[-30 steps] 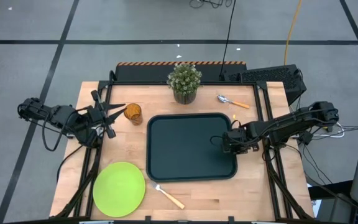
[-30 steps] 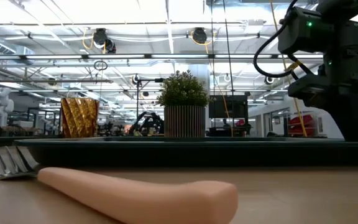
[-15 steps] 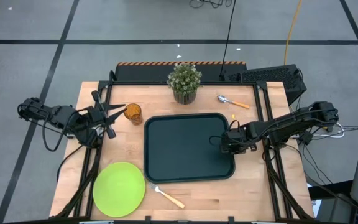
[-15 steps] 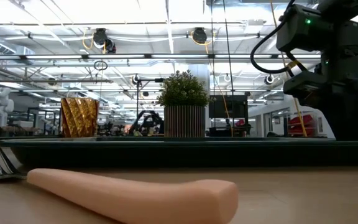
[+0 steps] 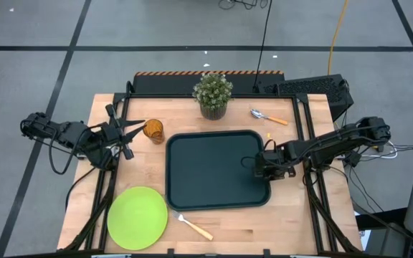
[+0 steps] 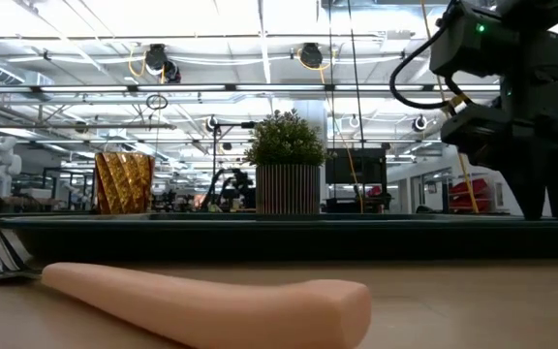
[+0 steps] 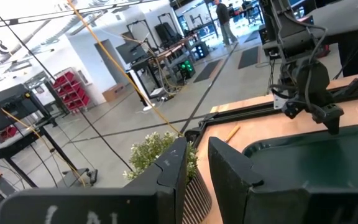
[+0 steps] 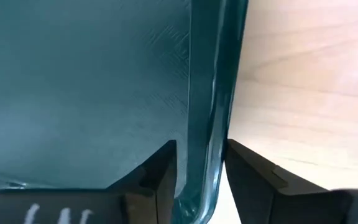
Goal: Pick and place plate/cup/fork/spoon on tray
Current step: Adjust the serving tray on the table
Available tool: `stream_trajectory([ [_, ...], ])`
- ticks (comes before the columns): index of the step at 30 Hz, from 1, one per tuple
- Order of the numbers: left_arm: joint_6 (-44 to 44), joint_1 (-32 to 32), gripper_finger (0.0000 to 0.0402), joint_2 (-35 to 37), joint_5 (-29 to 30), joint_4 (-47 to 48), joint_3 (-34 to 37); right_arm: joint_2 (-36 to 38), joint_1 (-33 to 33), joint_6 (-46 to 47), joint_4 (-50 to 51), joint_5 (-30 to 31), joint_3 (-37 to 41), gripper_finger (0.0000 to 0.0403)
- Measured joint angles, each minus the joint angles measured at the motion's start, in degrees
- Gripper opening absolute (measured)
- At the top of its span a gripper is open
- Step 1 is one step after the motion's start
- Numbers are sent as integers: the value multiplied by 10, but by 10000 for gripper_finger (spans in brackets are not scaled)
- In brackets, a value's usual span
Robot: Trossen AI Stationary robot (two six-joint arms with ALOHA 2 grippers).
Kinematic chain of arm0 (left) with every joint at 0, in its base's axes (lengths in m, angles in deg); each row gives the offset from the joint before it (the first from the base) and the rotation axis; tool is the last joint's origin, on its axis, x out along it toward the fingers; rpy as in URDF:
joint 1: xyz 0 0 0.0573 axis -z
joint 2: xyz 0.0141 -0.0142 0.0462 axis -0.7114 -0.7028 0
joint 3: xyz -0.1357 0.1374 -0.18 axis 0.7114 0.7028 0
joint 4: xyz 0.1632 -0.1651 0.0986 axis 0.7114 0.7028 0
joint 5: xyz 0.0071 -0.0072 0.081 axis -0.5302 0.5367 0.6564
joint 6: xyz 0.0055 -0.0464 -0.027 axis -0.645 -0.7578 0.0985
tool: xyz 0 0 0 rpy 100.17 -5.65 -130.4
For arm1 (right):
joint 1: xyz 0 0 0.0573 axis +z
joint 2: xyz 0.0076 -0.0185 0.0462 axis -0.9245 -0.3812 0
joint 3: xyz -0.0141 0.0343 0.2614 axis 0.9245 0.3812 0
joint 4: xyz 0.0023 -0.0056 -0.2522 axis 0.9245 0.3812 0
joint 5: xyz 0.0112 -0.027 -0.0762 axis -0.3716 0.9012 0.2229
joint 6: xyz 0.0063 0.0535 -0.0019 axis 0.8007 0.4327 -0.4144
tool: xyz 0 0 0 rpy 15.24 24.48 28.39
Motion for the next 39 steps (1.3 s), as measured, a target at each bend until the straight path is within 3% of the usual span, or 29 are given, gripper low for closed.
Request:
stream_trajectory([
  [19, 0, 0, 72, 0, 0, 3, 0, 1, 45, 61, -43, -29, -1, 110],
  [26, -1, 0, 72, 0, 0, 3, 0, 3, 45, 29, -23, -24, -1, 110],
  [31, -1, 0, 72, 0, 0, 3, 0, 43, 31, -12, 25, 41, -1, 109],
  [39, -1, 0, 72, 0, 0, 2, 0, 182, -12, -95, 28, 177, -1, 109],
])
